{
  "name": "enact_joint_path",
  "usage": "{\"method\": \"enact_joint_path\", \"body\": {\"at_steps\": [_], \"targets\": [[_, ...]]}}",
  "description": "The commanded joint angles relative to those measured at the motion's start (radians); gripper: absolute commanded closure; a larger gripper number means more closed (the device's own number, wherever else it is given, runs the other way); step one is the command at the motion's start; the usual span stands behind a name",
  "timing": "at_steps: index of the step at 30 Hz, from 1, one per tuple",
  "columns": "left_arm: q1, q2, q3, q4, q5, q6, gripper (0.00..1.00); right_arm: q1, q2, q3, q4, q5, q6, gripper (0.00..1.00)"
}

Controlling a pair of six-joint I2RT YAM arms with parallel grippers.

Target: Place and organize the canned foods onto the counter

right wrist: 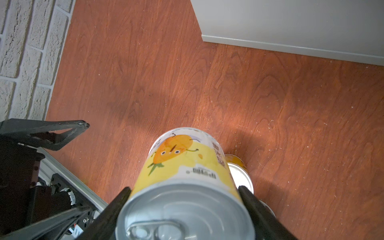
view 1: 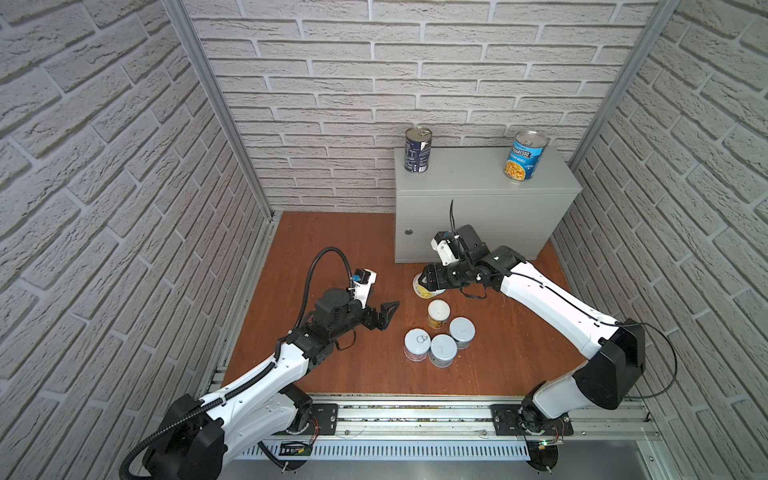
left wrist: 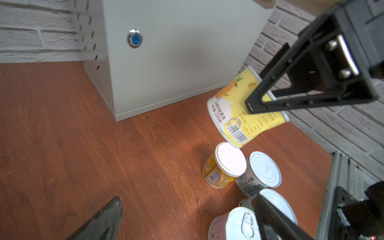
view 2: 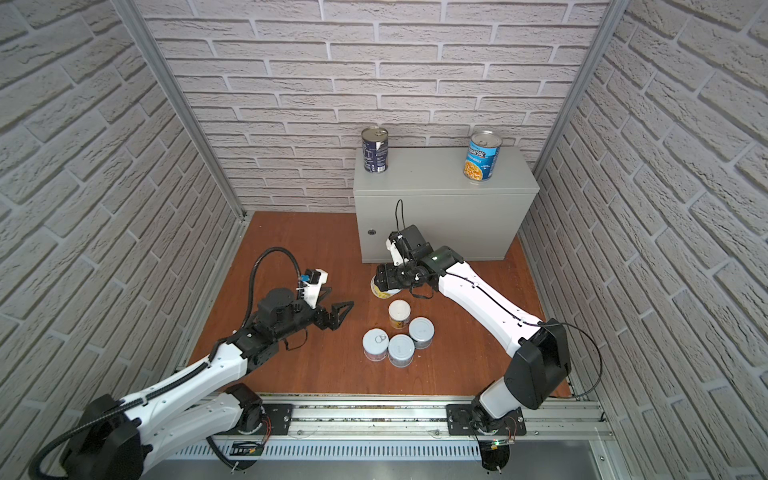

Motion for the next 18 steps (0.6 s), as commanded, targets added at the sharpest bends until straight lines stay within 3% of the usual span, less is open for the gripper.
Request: {"method": "enact_joint_path", "body": {"at_steps": [1,18], "targets": [[-0.039,0.044,0.059,0.130,0.067,0.122,0.02,-0.007,-0.043,0.009,0.022,-0.061,-0.025,0.94],[-0.111,0.269,0.171,0.280,0.233,0.203,0.02,-0.017,-0.131,-0.094,0.014,-0.234,-0.054,0.94]]}}
